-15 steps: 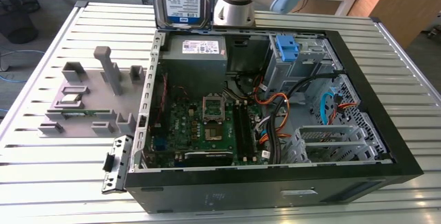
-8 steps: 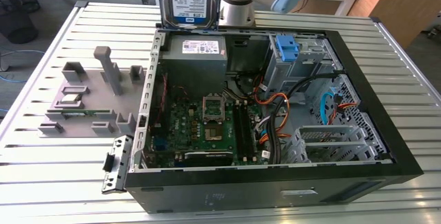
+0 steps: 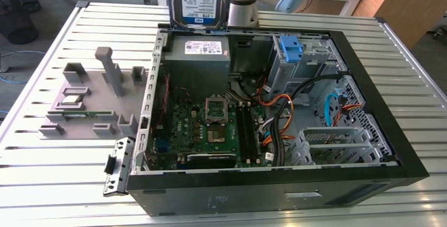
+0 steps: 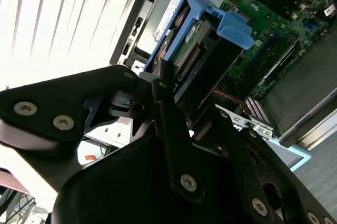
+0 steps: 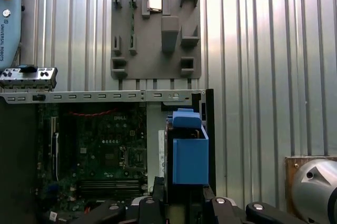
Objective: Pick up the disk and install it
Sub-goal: 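Pick up the disk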
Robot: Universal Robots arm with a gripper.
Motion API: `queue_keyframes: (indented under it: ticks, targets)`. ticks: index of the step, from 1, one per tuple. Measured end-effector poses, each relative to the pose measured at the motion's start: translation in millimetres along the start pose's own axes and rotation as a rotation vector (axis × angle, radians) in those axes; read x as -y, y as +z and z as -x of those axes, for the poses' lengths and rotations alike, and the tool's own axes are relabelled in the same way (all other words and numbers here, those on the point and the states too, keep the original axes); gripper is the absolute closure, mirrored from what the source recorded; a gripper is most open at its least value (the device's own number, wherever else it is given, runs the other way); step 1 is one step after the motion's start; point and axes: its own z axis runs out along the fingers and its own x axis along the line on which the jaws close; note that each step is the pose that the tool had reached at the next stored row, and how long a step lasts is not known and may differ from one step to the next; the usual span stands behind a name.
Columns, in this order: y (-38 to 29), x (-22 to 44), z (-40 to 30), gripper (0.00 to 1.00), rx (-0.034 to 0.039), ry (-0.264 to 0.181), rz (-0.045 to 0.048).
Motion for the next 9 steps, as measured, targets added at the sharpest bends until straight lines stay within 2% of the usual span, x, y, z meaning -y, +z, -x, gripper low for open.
queue_keyframes:
  ticks: [9]
  targets:
    - [-0.6,13.3,0.3,0.65,0.0000,0.000,0.0000]
